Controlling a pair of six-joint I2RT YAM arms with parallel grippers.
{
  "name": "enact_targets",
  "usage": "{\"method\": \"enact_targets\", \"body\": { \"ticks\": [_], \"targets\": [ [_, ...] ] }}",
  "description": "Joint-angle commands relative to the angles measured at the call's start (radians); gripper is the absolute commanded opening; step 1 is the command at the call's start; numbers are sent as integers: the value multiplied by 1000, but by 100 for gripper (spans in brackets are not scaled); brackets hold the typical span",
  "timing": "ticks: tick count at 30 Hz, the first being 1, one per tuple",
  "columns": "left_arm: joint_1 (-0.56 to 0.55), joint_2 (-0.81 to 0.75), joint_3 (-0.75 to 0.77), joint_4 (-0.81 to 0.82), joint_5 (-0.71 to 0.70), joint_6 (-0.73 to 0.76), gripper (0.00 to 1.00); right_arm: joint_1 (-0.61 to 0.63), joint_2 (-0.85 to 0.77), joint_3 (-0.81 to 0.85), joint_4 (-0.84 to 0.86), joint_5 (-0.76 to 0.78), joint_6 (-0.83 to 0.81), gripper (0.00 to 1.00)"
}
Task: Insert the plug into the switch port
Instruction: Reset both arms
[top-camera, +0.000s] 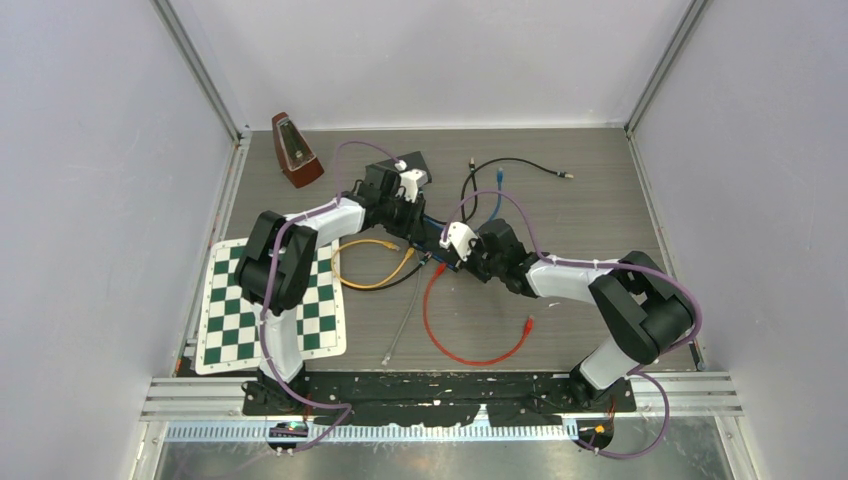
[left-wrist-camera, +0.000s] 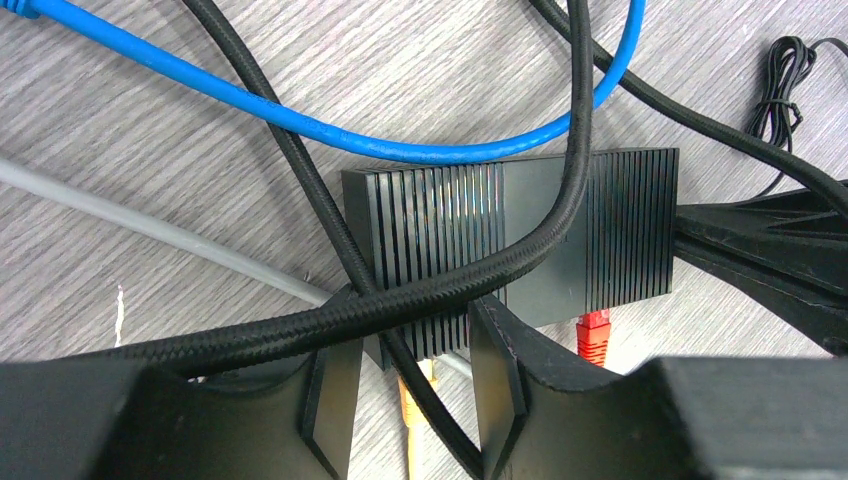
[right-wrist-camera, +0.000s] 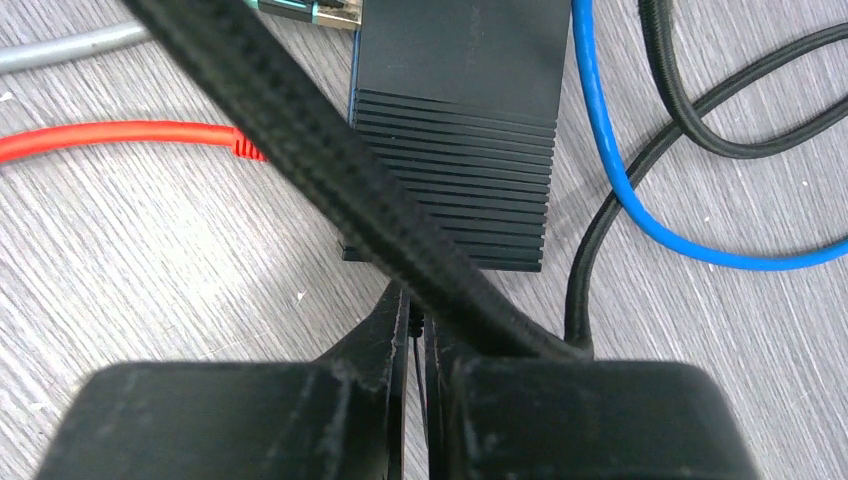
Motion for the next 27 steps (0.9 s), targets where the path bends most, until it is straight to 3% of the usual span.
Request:
{"method": "enact_targets", "body": {
  "ticks": [1, 7, 14, 19, 23, 24, 25, 27],
  "targets": [
    [-146, 12, -11, -36, 340, -66, 41, 25, -7, 100, 441, -120, -38, 5],
    [-180, -18, -40, -23, 320, -71, 39, 32, 8, 100, 474, -106, -39, 5],
    [-200, -19, -71, 41, 300, -179, 36, 33, 7, 96, 541, -79, -64, 5],
    [-208, -35, -79, 48, 259, -182, 38, 22, -27, 71, 521, -80, -90, 5],
    [-203, -59, -51, 20, 171, -169, 41, 12, -74, 51, 400, -70, -115, 7],
    [-198, -62, -44, 18, 145, -168, 42, 4, -80, 50, 336, -65, -126, 16],
    [-195, -61, -33, 16, 106, -178, 42, -1, -82, 45, 304, -58, -134, 33],
    [-186, -46, -9, 17, 74, -201, 41, -13, -103, 47, 194, -37, -163, 59]
  ]
}}
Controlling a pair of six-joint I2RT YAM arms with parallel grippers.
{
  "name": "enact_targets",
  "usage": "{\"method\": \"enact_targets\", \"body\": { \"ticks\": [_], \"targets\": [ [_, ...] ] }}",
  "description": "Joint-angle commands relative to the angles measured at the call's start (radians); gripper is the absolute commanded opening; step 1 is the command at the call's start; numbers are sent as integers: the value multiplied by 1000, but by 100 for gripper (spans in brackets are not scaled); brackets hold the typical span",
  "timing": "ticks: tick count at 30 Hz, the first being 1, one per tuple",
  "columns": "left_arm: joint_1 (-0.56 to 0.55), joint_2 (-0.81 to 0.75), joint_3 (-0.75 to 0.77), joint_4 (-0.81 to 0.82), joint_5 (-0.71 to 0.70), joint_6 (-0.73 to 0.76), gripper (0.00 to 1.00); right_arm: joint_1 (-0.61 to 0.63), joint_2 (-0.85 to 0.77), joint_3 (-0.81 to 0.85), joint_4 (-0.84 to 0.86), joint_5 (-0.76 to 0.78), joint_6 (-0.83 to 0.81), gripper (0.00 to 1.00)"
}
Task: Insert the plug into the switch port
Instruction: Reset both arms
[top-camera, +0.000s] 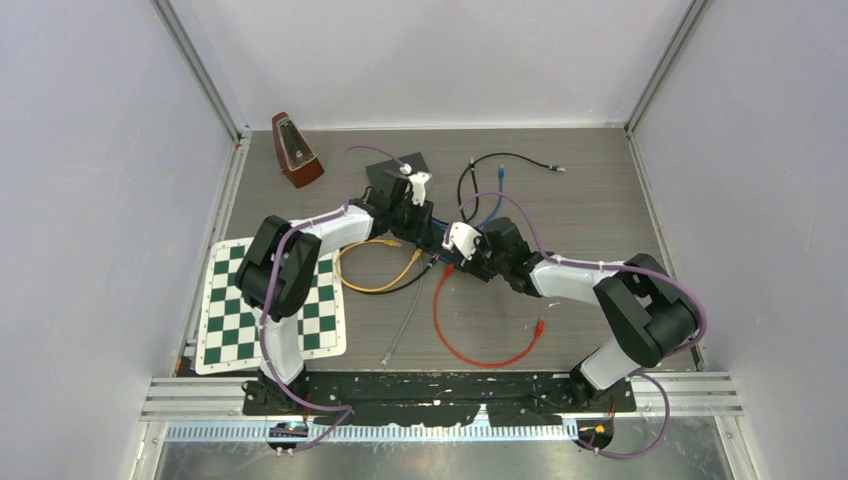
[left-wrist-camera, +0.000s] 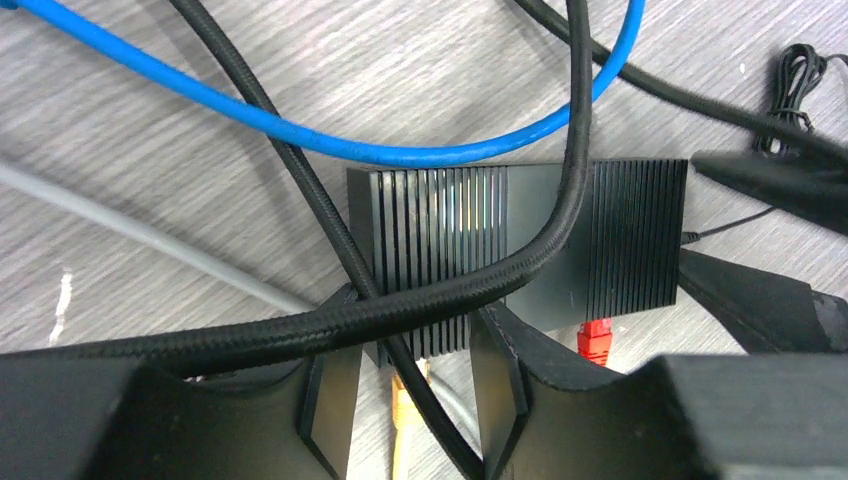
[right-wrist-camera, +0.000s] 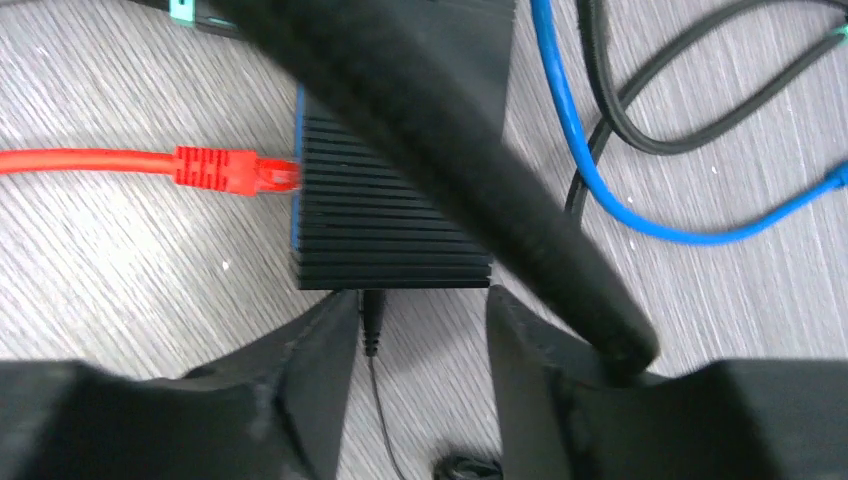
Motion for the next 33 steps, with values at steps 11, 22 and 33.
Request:
{"method": "enact_targets", "body": {
  "ticks": [11, 22, 33],
  "targets": [
    [-91, -42, 69, -46, 94, -123, 42, -36, -380, 24, -190, 37, -131, 96],
    [-84, -160, 79, -117, 111, -87, 49, -39, -684, 41, -372, 9, 162, 95],
    [-68, -438, 103, -252, -129, 13, 100, -39, -792, 160, -552, 17, 708, 95]
  ]
}}
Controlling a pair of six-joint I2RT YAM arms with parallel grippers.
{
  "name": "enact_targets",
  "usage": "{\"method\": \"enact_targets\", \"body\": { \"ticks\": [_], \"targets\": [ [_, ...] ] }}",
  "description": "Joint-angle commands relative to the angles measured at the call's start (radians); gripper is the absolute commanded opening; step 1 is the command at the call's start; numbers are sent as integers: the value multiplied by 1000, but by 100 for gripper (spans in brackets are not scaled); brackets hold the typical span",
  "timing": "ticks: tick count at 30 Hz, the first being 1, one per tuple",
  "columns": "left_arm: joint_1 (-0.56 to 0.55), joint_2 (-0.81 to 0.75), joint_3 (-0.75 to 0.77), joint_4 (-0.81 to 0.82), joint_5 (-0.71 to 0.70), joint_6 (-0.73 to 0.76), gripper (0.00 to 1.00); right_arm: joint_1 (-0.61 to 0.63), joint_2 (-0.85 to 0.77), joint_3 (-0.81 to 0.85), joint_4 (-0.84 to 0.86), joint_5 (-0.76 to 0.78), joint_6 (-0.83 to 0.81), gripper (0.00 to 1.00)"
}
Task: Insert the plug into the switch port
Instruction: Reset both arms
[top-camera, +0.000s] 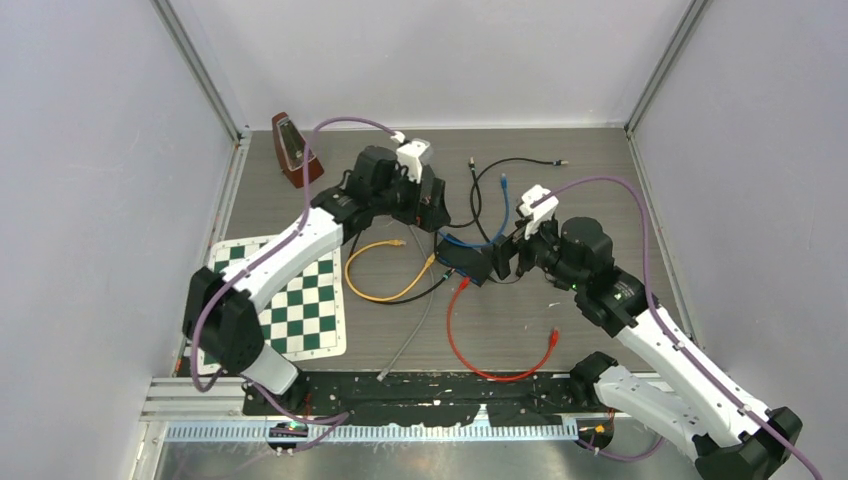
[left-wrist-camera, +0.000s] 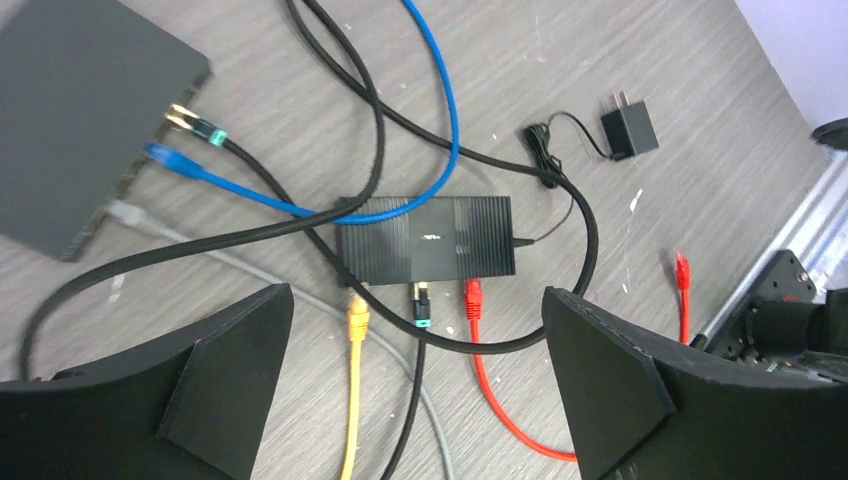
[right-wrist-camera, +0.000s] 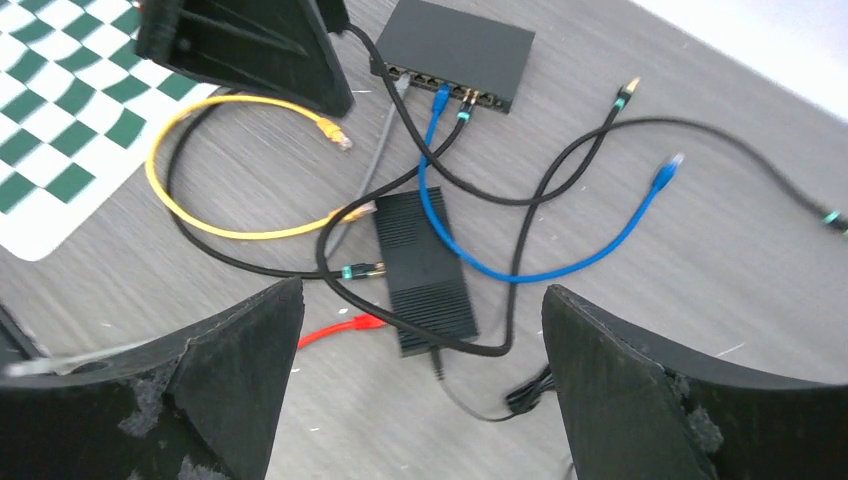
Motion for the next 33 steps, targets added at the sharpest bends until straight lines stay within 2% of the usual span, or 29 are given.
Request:
{"method": "enact_targets", "body": {
  "ticks": [1, 5, 11, 15, 20, 26, 33],
  "targets": [
    [9, -134, 14, -65, -141, 54, 100, -3, -12, 94, -140, 30, 275, 95],
    [10, -301, -35, -105, -195, 65, 100, -2, -56, 116, -181, 121, 423, 95],
    [10, -588, -126, -165, -243, 35, 99, -1, -143, 183, -324, 344, 447, 95],
    [10, -738, -177, -221, -230, 15, 100, -2, -191, 247, -379, 375, 455, 95],
    [10, -936, -305, -193, -246, 2, 100, -1, -240, 303, -399, 410, 423, 96],
    [9, -1023, -300, -231, -287, 16, 100, -2, -249, 316, -441, 369, 455, 95],
    [10, -1029, -308, -245, -291, 19, 100, -2, -256, 316, -450, 348, 492, 95]
  ]
}}
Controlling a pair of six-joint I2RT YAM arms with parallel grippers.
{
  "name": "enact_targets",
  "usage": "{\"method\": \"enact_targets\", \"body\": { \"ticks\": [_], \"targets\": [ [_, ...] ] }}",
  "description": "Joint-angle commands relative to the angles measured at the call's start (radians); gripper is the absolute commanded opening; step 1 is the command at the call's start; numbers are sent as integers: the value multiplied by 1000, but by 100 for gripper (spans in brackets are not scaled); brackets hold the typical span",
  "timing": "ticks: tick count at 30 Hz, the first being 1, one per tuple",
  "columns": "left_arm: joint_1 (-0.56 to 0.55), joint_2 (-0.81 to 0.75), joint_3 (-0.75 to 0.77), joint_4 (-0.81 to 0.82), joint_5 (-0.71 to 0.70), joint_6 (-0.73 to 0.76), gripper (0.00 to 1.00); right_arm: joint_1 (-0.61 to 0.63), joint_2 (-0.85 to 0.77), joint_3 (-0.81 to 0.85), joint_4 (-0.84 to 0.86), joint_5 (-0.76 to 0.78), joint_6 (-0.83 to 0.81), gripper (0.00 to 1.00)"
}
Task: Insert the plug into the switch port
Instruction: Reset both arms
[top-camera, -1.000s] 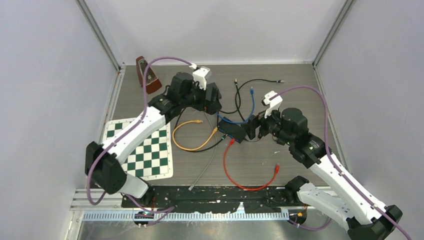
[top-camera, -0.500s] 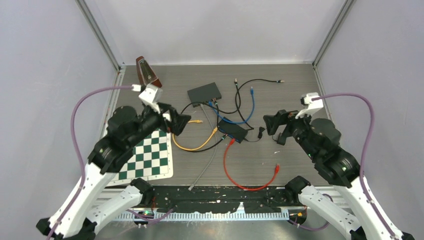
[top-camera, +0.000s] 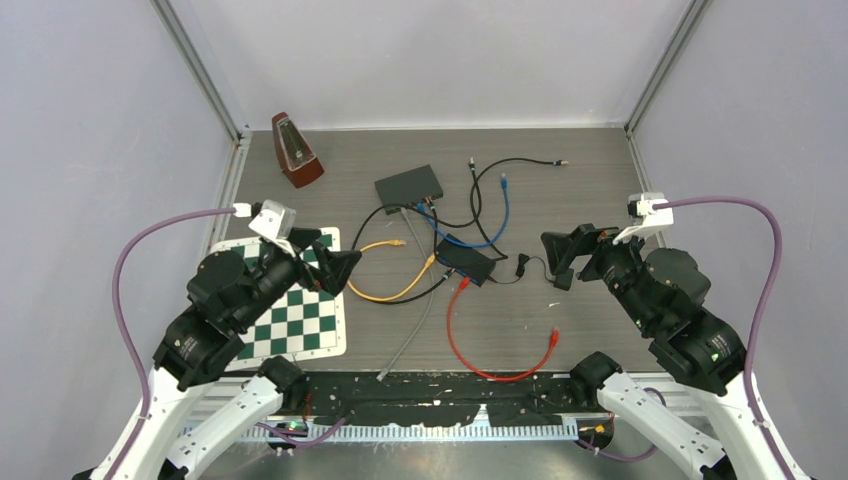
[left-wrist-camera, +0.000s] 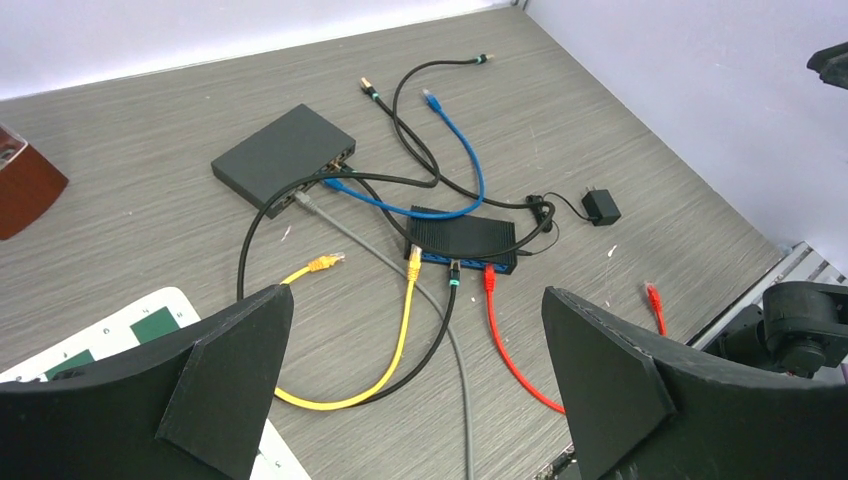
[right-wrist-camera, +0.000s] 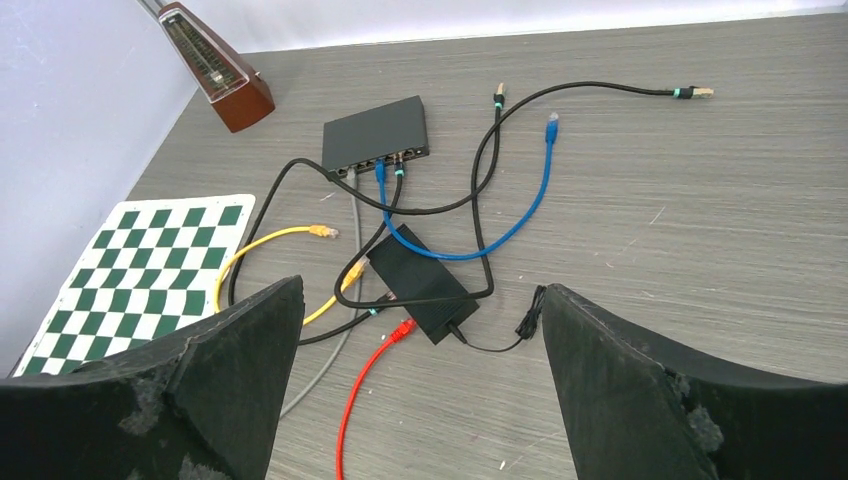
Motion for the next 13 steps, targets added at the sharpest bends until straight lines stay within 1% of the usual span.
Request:
{"method": "enact_targets", "body": {
  "ticks": [1, 7, 9, 13],
  "targets": [
    [2, 2, 4, -15, -11, 4, 100, -2, -4, 16, 4, -14, 34, 95],
    [2, -7, -14, -19, -18, 4, 100, -2, -16, 0, 4, -6, 41, 95],
    [2, -11, -21, -16, -55, 11, 100, -1, -19, -8, 8, -11, 45, 95],
    [2, -11, -11, -22, -77, 23, 99, -1, -12, -28, 27, 0, 62, 95]
  ]
}}
